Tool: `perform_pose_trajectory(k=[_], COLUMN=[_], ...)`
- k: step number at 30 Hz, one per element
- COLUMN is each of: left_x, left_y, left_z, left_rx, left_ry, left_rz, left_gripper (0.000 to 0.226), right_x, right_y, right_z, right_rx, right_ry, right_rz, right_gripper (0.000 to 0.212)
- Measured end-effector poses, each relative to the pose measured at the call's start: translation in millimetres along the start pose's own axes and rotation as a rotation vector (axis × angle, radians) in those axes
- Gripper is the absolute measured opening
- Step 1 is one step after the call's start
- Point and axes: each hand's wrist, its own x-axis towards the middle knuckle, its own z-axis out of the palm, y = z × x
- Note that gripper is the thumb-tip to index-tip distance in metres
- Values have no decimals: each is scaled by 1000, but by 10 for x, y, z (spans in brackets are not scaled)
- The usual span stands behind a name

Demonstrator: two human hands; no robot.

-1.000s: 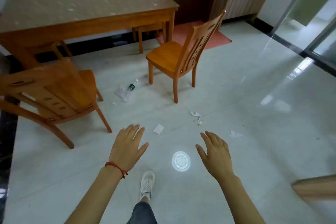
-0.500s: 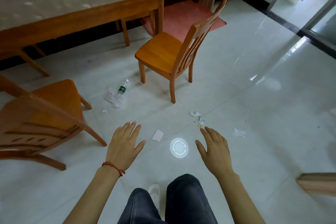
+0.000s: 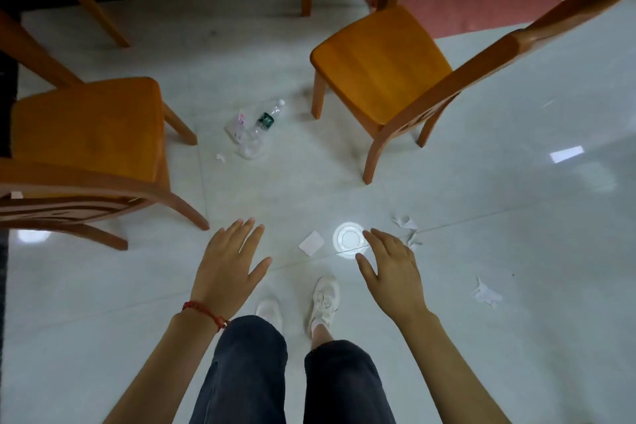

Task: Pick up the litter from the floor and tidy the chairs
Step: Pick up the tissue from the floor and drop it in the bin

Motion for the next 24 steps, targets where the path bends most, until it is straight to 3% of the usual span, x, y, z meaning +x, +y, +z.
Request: perform_pose_trajectory(k=[7, 14, 24], left_x=[748, 1451, 1794], left_y=[-493, -1050, -1596], left_z=[823, 2073, 3885], left_rx=[-38, -32, -76], left_ry=[4, 6, -65], left_rz=[-39, -25, -44], left_gripper=[68, 65, 58], right_x=[835, 1469, 1823], right_y=[380, 851, 1801], right_z=[1130, 2740, 4986], right_rx=[12, -12, 4], right_ry=[-106, -181, -374], right_rz=[-34, -48, 243], right_gripper=[46, 38, 45])
